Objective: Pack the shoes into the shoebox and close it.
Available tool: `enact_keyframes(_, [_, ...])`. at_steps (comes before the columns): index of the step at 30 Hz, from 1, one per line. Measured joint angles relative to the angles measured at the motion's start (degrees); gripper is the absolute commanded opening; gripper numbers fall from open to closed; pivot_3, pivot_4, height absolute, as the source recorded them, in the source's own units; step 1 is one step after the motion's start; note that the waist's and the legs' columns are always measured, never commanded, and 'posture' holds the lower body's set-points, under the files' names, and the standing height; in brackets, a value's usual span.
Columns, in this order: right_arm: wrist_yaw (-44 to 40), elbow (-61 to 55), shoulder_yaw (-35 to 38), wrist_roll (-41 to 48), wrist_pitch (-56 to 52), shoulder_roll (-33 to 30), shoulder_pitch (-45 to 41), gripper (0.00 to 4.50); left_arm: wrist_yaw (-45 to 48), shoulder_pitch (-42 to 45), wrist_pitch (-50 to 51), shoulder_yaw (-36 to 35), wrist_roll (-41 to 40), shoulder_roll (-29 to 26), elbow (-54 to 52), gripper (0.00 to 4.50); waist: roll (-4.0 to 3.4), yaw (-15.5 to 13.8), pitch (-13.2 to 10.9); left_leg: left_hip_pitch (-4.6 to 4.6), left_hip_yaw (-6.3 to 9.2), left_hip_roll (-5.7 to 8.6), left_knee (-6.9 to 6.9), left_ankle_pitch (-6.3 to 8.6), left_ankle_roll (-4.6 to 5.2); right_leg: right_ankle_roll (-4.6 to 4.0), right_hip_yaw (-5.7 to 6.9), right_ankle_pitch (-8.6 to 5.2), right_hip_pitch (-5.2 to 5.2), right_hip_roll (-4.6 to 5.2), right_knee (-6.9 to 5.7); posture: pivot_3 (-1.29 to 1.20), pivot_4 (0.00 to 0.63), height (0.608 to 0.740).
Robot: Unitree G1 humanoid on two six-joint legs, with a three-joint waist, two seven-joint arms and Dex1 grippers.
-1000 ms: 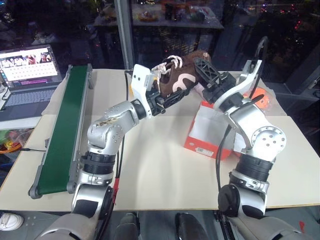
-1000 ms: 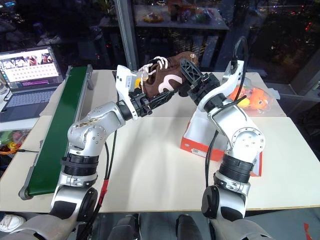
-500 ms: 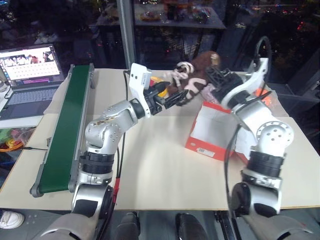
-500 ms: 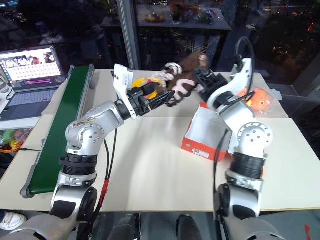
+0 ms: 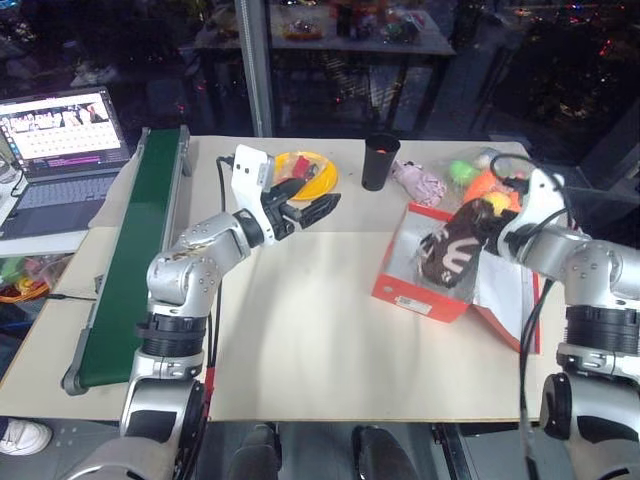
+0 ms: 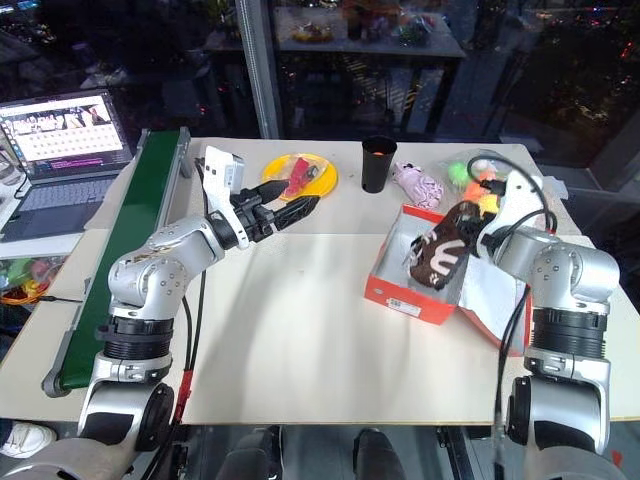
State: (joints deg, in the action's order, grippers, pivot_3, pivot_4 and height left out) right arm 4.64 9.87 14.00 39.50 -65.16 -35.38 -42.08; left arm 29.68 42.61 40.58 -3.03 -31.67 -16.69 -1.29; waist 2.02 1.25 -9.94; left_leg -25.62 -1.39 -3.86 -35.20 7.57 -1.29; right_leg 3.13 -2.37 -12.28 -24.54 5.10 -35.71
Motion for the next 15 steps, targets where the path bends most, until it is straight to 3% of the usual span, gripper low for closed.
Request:
enact_keyframes(6, [-4.1, 1.0, -4.3, -5.4, -1.3, -1.1, 1.4, 0.31, -0.6, -0.7, 0.0, 0.1, 0.0, 0.6, 0.0, 4.50, 0.00, -0.2, 0.0, 0.01, 0.00, 0.01, -0.04, 0.00, 0.00, 0.03, 0.00, -0.02, 0.01, 0.00, -0.03, 0.00, 0.150, 0.736])
enact_keyframes(8, [-6.5, 1.7, -6.7, -7.6, -1.3, -2.1, 2.0, 1.30, -1.1, -1.1, 0.0, 0.1, 0.0, 0.8, -0.2, 4.50, 0.00, -0.3, 0.0, 0.01, 0.00, 0.01, -0.04, 0.00, 0.00, 0.03, 0.00, -0.01, 0.02, 0.00, -0.03, 0.00, 0.150, 0.736])
enact_keyframes(15, [-11.7, 2.7, -11.2, -13.8, -0.8, -3.7, 2.1, 3.54, -2.7, -2.9, 1.0, 0.0, 0.0, 1.5, -2.3, 4.50, 0.01, -0.3, 0.0, 0.01, 0.00, 0.01, -0.09, 0.00, 0.00, 0.06, 0.00, -0.02, 0.03, 0.00, -0.05, 0.00, 0.150, 0.736])
